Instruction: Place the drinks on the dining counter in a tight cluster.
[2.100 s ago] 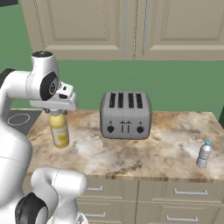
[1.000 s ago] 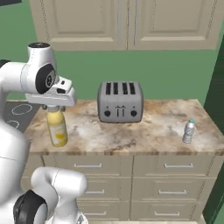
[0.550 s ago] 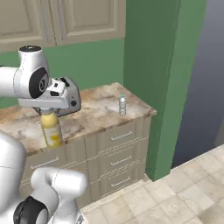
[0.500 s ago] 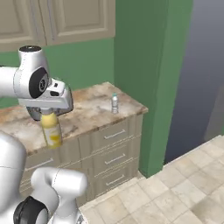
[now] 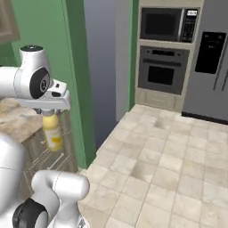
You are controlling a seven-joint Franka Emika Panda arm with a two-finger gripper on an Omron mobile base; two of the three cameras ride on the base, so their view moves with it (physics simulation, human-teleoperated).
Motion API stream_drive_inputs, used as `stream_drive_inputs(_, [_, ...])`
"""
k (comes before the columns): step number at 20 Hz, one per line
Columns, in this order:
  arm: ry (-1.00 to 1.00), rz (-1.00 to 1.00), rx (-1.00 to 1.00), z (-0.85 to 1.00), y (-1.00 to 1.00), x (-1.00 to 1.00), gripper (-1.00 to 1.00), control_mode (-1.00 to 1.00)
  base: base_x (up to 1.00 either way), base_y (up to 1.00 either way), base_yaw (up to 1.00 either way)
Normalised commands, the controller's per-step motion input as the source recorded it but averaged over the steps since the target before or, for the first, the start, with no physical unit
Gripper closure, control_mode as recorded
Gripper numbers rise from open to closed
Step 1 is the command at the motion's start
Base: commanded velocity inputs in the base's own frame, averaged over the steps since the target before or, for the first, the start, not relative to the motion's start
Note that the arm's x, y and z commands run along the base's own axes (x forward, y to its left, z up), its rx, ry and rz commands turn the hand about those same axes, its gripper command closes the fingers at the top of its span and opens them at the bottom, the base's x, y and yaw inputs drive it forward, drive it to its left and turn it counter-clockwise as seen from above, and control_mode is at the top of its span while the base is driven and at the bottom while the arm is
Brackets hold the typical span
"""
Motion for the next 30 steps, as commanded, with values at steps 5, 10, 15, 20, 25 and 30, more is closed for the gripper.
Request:
stream_drive_inputs(5, [0.00, 0.00, 0.00, 0.00, 0.00, 0.00, 1.00, 1.00, 0.17, 0.00, -0.78])
stream_drive_inputs(10, [0.00, 0.00, 0.00, 0.00, 0.00, 0.00, 1.00, 1.00, 0.70, 0.00, -0.28])
stream_drive_inputs(15, [0.00, 0.00, 0.00, 0.00, 0.00, 0.00, 1.00, 1.00, 1.00, 0.11, -0.13])
stream_drive_inputs(20, [0.00, 0.00, 0.00, 0.00, 0.00, 0.00, 1.00, 1.00, 1.00, 0.02, -0.23])
stream_drive_inputs(25, [0.00, 0.00, 0.00, 0.00, 0.00, 0.00, 1.00, 1.00, 1.00, 0.00, -0.38])
stream_drive_inputs(30, [0.00, 0.00, 0.00, 0.00, 0.00, 0.00, 1.00, 1.00, 1.00, 0.00, -0.43])
